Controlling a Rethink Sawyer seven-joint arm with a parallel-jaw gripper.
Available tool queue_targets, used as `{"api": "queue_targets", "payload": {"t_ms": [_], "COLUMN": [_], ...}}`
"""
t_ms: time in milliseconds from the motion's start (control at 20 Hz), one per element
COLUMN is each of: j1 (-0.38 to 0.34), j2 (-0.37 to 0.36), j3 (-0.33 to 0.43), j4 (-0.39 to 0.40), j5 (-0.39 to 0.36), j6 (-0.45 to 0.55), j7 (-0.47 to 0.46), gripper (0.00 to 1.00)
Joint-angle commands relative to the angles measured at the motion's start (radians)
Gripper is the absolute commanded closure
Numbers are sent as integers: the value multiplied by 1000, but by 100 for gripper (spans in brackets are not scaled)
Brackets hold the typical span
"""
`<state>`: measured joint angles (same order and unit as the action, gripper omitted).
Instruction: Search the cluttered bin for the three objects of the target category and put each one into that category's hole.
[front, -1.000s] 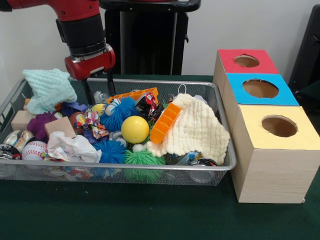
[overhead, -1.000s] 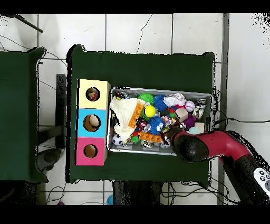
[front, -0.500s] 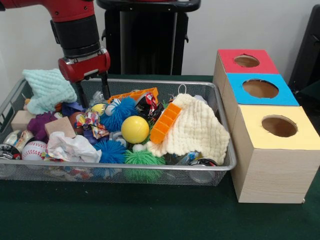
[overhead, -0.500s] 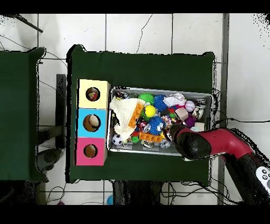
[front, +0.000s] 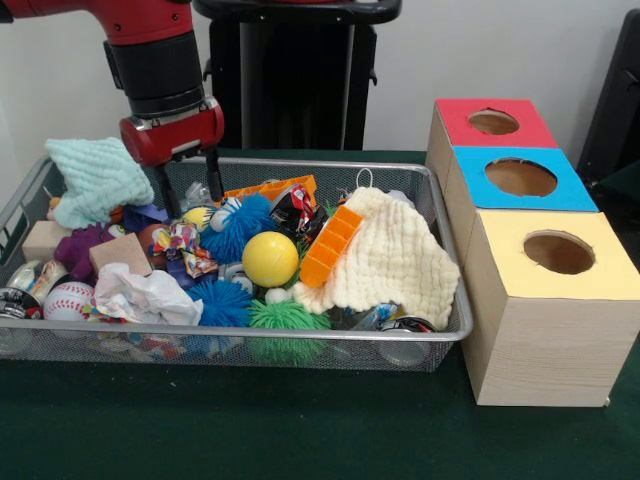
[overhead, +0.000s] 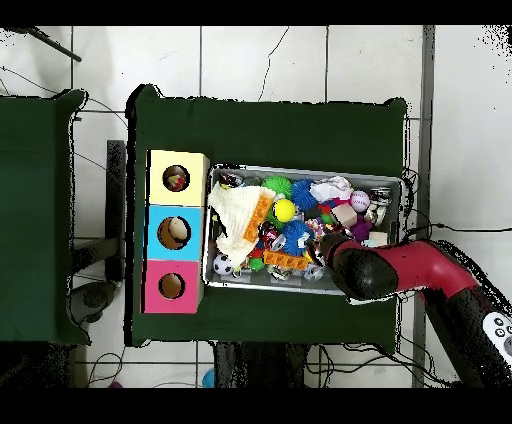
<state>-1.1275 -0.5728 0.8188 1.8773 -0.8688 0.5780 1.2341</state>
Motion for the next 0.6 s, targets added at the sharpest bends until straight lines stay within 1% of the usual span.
{"api": "queue_targets", "payload": {"t_ms": [50,350,600], "j1": [25,52,59], "j2": [28,12,22], "j3": [3,-6,-11], "j4": [-106,-151,-192], "j5": [-17,-22,-24], "j6": [73,98,110], "j7": [-174,-180,-203], "gripper": [0,0,0]}}
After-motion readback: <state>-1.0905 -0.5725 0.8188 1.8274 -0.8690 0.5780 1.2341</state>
